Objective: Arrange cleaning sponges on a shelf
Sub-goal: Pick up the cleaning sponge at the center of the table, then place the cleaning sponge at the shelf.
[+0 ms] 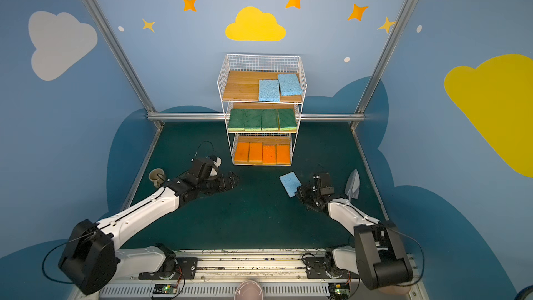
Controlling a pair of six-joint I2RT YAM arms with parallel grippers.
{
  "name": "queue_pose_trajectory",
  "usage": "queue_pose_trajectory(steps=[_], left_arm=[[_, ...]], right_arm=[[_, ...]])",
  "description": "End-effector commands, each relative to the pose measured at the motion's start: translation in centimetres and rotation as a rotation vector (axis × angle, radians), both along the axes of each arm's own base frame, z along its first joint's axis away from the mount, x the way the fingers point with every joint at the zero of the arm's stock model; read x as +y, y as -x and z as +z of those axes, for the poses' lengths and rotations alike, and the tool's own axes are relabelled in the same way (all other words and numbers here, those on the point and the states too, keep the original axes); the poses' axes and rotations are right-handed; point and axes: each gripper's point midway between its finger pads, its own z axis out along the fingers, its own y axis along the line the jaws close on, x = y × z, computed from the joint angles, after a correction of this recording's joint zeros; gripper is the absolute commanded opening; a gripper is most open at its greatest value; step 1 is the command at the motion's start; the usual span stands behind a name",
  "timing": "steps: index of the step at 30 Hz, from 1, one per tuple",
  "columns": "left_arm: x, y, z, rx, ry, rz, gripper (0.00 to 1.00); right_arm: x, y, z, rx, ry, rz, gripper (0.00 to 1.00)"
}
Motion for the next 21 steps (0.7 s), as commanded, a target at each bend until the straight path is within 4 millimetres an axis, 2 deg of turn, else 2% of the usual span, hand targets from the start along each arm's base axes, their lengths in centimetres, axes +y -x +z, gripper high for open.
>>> queue_pose_trajectory(steps=[1, 5, 10, 13, 16, 21], left_arm=[[1.6, 1.2, -0.1, 0.002, -0.046, 0.022, 1.0], [2.5, 2.0, 1.3, -0.031, -0.043, 0.04, 1.0], [3.1, 2.6, 5.4, -0.109, -0.014, 0.047, 0.99], [3.8, 3.0, 8.2, -0.155, -0.017, 0.061, 0.99], [4.4, 3.0, 10.8, -0.204, -0.013, 0.07, 0.99], [5.0, 2.3, 14.6, -0.249, 0.04, 0.077, 0.99]], right_arm=[[-0.5, 0.9, 3.4, -0.07, 0.031, 0.022, 0.0], [-0.7, 2.1, 8.3, -0.227, 0.011, 0.042, 0.0], [-0.3, 3.3, 15.0, -0.444, -0.012, 0.099, 0.0], [-0.1, 4.3, 20.0, -0.549, -0.016, 0.116, 0.0], [0.8, 4.1, 25.1, -0.671, -0.016, 0.142, 0.0], [3.6, 2.2, 33.4, -0.768, -0.057, 0.169, 0.0]])
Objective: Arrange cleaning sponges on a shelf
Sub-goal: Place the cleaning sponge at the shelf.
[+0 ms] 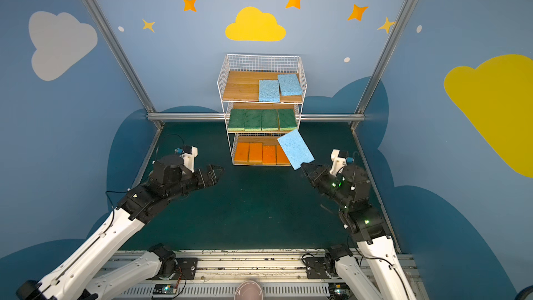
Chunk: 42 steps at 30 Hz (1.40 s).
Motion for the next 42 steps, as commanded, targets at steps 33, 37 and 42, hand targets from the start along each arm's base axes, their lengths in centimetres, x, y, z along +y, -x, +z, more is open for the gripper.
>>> queue_pose_trajectory(steps=[33, 37, 42], left_arm=[[6.9, -0.5, 1.3, 0.069, 0.145, 0.126, 0.99], [6.9, -0.3, 1.0, 0.071, 0.158, 0.118, 0.99], [6.9, -0.2, 0.2, 0.086, 0.162, 0.109, 0.99]], right_arm=[[19.1, -16.2, 13.6, 0.028, -0.41, -0.351, 0.0], [19.5, -16.7, 12.4, 0.054, -0.408, -0.368, 0.0], [19.4, -16.8, 11.8, 0.061, -0.412, -0.389, 0.0]])
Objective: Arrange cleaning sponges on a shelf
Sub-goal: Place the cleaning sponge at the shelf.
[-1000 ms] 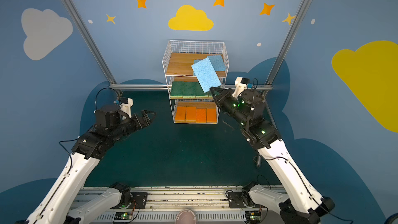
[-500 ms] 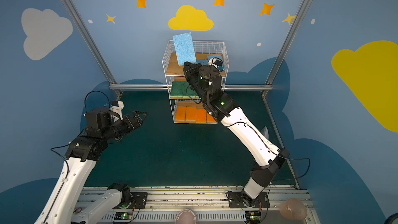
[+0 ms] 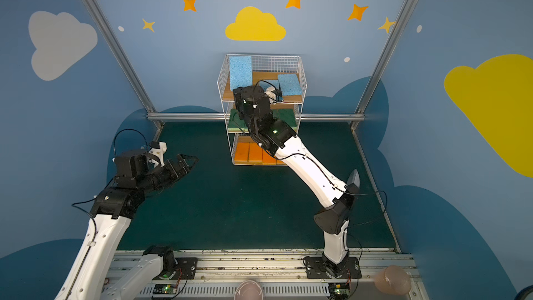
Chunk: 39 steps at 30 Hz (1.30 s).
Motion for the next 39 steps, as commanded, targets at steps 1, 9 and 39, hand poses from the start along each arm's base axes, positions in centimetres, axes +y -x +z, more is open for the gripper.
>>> queue_pose_trajectory(steps=[1, 9, 39], left_arm=[[-0.2, 0.2, 0.0, -0.015, 0.009, -0.024, 0.99], [-0.3, 0.1, 0.0, -0.018, 0.021, -0.03, 0.99], [-0.2, 0.3, 0.9, -0.06, 0.006, -0.036, 0.99]], right_arm=[[-1.0, 0.2, 0.8, -0.004, -0.029, -0.043, 0.0], [-1.3, -0.7, -0.2, 0.021, -0.029, -0.042, 0.0], [-1.7, -0.3, -0.5, -0.008, 0.021, 0.037, 0.76]])
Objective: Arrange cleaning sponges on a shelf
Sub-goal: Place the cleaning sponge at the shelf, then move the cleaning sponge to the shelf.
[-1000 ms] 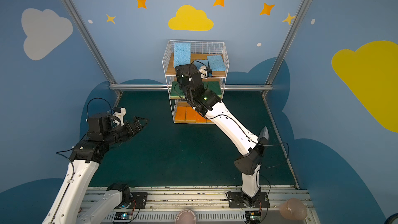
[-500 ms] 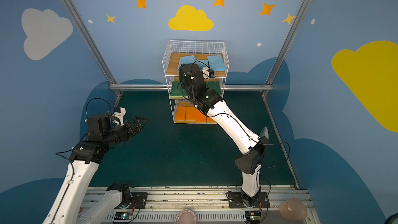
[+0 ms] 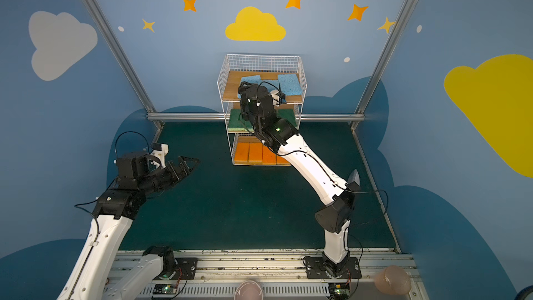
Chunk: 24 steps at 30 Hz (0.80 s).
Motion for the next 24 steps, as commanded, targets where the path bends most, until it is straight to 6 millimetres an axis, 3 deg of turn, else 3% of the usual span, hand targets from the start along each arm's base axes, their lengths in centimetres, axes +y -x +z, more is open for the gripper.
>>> queue_pose_trajectory(steps=[1, 7, 10, 14, 18, 21, 24], left_arm=[[-0.1, 0.1, 1.3, -0.053, -0.007, -0.016, 1.0], [0.0, 0.0, 1.2, -0.049, -0.016, -0.019, 1.0], [0.1, -0.3, 1.0, -0.042, -0.033, -0.018, 1.0], [0.2, -0.6, 0.8, -0.039, -0.041, -0.014, 0.99], [0.5, -1.1, 0.5, -0.034, -0.056, 0.002, 1.0], [0.5, -1.6, 0.4, -0.031, -0.051, 0.006, 0.99], [0.6, -2.0, 0.2, -0.027, -0.049, 0.015, 0.99]], right_arm=[[-0.6, 1.5, 1.8, -0.057, -0.002, 0.025, 0.76], [-0.5, 3.1, 1.9, -0.085, 0.031, 0.09, 0.77], [-1.5, 4.8, 1.9, -0.117, 0.105, 0.123, 0.78], [-5.4, 7.6, 0.5, -0.16, 0.226, 0.102, 0.79], [-10.8, 9.8, -0.4, -0.212, 0.322, 0.03, 0.8], [-13.1, 10.7, 1.1, -0.298, 0.429, 0.083, 0.69], [-13.9, 10.8, 2.5, -0.315, 0.546, 0.165, 0.59]])
